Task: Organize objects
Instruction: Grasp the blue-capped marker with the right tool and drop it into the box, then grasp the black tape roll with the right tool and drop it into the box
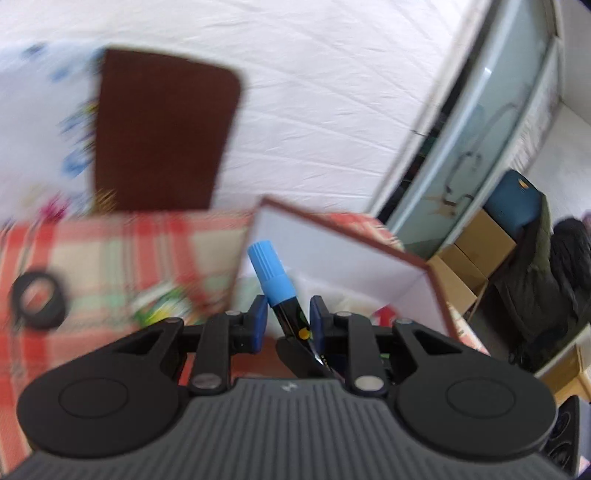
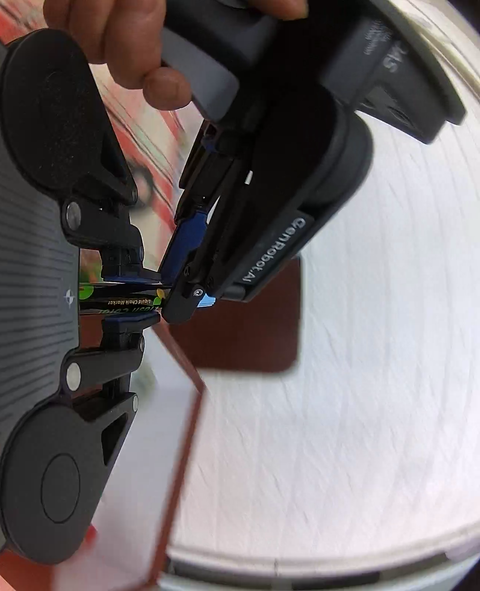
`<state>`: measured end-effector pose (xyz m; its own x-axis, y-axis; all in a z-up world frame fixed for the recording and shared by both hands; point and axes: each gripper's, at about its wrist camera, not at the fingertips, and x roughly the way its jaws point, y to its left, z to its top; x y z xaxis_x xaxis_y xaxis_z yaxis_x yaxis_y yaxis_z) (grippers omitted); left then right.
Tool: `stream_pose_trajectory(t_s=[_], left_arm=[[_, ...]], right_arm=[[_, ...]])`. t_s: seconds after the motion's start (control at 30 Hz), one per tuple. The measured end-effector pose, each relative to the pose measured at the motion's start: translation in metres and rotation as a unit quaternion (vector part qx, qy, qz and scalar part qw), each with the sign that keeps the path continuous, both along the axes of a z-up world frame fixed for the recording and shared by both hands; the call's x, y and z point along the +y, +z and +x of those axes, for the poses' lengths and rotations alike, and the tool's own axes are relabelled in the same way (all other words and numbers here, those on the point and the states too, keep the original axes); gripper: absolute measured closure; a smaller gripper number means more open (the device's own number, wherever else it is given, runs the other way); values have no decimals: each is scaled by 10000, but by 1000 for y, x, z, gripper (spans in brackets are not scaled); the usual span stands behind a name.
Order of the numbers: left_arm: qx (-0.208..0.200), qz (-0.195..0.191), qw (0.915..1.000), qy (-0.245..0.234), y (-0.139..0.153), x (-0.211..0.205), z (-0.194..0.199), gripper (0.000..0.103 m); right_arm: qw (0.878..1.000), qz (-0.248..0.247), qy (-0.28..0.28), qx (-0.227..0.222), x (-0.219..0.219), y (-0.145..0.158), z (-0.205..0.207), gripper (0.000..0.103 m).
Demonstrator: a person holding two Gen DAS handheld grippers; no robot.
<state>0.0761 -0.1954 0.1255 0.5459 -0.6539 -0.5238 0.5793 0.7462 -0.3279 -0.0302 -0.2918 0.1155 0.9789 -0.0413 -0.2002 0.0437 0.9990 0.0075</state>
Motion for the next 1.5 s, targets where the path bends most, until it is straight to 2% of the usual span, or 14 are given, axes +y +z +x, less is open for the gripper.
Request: stream_pose_trajectory(t_s=[0.2,0.23,0.27,0.37,0.5,0.63,0.8,1.0,1.13,1.23,1.3,1.37,1.4,1.5], left_arm=[[-163,245,9993,-226,-9,-72,20,75],[-203,321,9991,-184,-13,-80,23,71],[-229,436,9987,-110,-16,-87,26,59],[-227,675,9975,35,-23,-92,32,57],[-352,730,9967,-32,-22,-77,26,58],[-573,629,9963,80,-13,-49,11,58],[-785,705,9935,437,-8,-10,-6,57],[-420,756,9888,1219,-30,66,-2,57],[-116,1079,9763,1873,-62,117,9,57],[42,1421,9611,2367,-87,152,21,57],[164,1564,9495,2715,-104,176,28,57],[309,1548,9404,3012,-118,200,33,57],[127,1407,9412,3070,-121,210,28,57],[-498,1379,9423,3008,-135,219,19,52]], right_arm=[[9978,149,-626,136,-62,-7,30,87],[9968,168,-755,183,-70,-10,37,87],[9956,180,-885,234,-76,-14,44,85],[9927,256,-1093,437,-92,-25,58,81],[9918,462,-1146,333,-98,-29,55,81],[9935,459,-1031,133,-90,-26,46,81],[9966,386,-714,-109,-69,-19,27,81],[9999,126,67,42,-25,-24,26,80],[9969,-99,676,392,15,-33,37,80],[9912,-302,1072,718,46,-45,58,79],[9859,-197,1312,1021,63,-51,79,76],[9804,-8,1520,1251,76,-56,101,59],[9794,24,1548,1297,82,-59,113,53],[9763,-130,1659,1385,102,-67,147,48]])
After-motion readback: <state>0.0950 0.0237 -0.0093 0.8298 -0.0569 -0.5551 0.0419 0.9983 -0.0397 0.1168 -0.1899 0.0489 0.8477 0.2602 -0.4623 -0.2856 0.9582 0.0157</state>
